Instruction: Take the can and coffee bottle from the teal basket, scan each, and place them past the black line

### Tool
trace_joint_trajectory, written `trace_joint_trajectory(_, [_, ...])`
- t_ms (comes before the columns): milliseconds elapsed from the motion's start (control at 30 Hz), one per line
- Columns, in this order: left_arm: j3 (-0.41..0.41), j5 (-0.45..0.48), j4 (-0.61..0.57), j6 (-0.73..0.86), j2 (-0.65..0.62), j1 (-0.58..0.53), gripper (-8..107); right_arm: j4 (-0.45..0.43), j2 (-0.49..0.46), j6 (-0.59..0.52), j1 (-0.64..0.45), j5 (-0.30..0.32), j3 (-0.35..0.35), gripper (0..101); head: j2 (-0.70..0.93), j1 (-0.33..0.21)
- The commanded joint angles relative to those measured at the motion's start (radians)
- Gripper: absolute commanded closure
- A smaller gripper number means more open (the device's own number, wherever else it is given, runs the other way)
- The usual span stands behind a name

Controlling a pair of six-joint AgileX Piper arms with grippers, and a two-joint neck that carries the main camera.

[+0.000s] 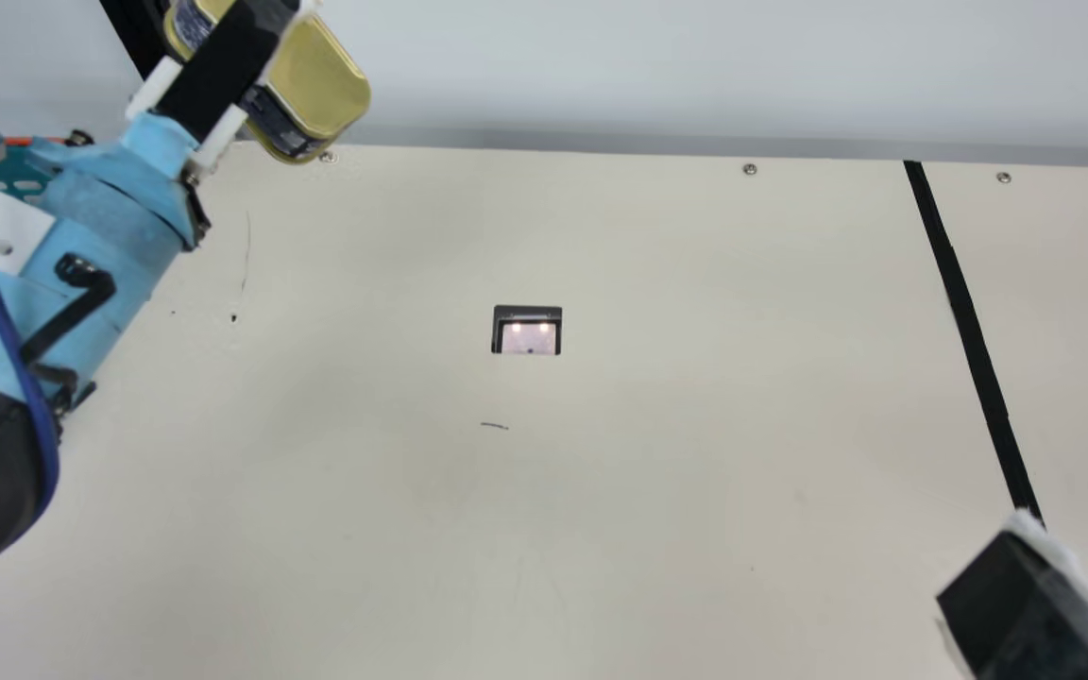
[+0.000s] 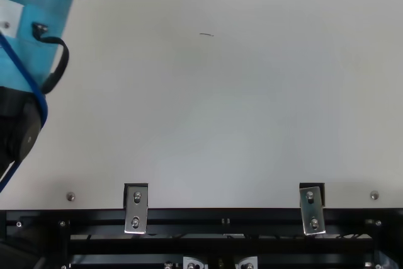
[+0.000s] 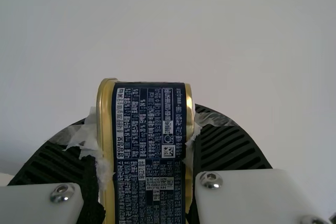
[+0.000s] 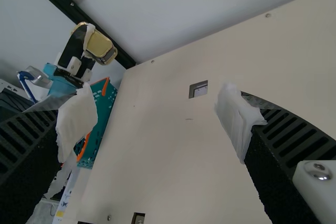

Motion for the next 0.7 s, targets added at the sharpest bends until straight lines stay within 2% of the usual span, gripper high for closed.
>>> trace_joint_trajectory(0, [0.000,0.000,0.000,0.000,0.000,0.000,89,0.000,0.000,0.000,0.000,0.000,0.000,0,-0.010,-0.003])
trace_joint_trajectory(367, [0.000,-0.003,-0.015,0.030,-0.001,-0.017,89,-0.001,0.000,0.000,0.000,0.000,0.000,0,-0.010,-0.003])
trace_joint_trajectory(667, [-0.013,-0.026,-0.039,0.229,-0.055,-0.143,89,0.000,0.000,0.000,0.000,0.000,0.000,0,-0.010,-0.003])
